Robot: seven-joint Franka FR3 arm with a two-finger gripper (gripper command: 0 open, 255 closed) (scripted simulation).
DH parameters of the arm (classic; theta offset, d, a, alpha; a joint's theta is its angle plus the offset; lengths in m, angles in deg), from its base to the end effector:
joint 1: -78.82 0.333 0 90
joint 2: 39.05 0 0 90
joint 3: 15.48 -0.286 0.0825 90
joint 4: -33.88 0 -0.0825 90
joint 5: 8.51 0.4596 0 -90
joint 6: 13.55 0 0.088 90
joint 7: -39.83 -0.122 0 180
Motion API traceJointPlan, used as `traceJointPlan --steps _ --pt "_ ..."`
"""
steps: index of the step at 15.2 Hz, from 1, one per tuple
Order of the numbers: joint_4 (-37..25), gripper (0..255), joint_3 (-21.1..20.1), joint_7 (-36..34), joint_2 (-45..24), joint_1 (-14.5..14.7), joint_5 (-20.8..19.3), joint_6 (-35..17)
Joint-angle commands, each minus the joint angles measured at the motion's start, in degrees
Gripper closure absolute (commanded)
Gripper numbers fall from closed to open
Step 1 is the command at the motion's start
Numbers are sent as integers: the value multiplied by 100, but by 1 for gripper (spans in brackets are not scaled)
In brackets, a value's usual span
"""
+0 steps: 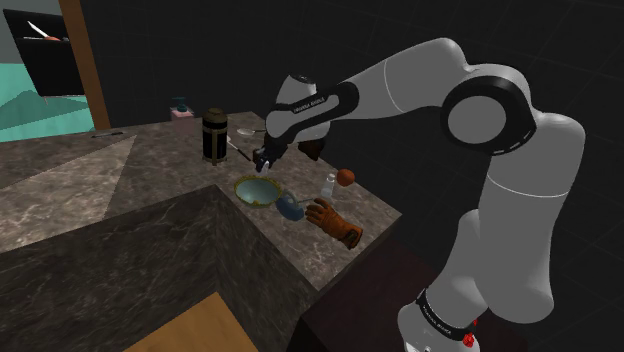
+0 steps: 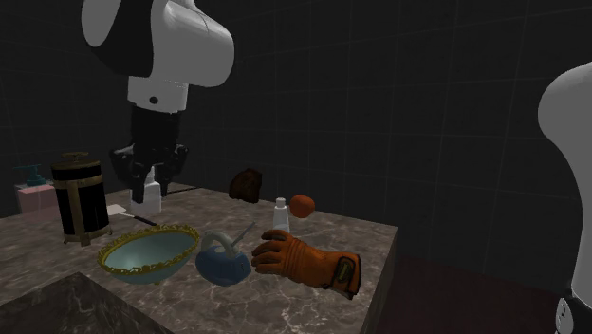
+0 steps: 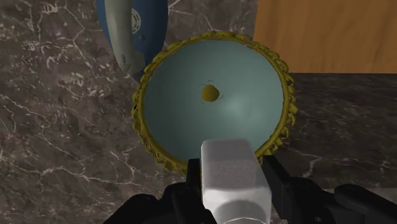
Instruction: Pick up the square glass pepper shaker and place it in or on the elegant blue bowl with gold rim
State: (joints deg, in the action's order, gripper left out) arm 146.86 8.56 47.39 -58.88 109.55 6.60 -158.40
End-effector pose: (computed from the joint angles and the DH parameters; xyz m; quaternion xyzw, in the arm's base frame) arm 0.6774 0.0814 0.2412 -0.9910 -0.0449 -0.1242 0.0200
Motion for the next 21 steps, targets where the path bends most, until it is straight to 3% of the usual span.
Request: traceJointPlan --steps 1,10,17,18,21 --pt "23 255 -45 50 -105 -30 81 -121" --pt "102 255 -276 306 -552 -199 430 -621" --pt "102 255 -276 306 -552 -199 429 -621" --pt "102 0 -276 306 -552 -199 429 -621" --pt "102 0 -276 306 -552 -199 429 -621"
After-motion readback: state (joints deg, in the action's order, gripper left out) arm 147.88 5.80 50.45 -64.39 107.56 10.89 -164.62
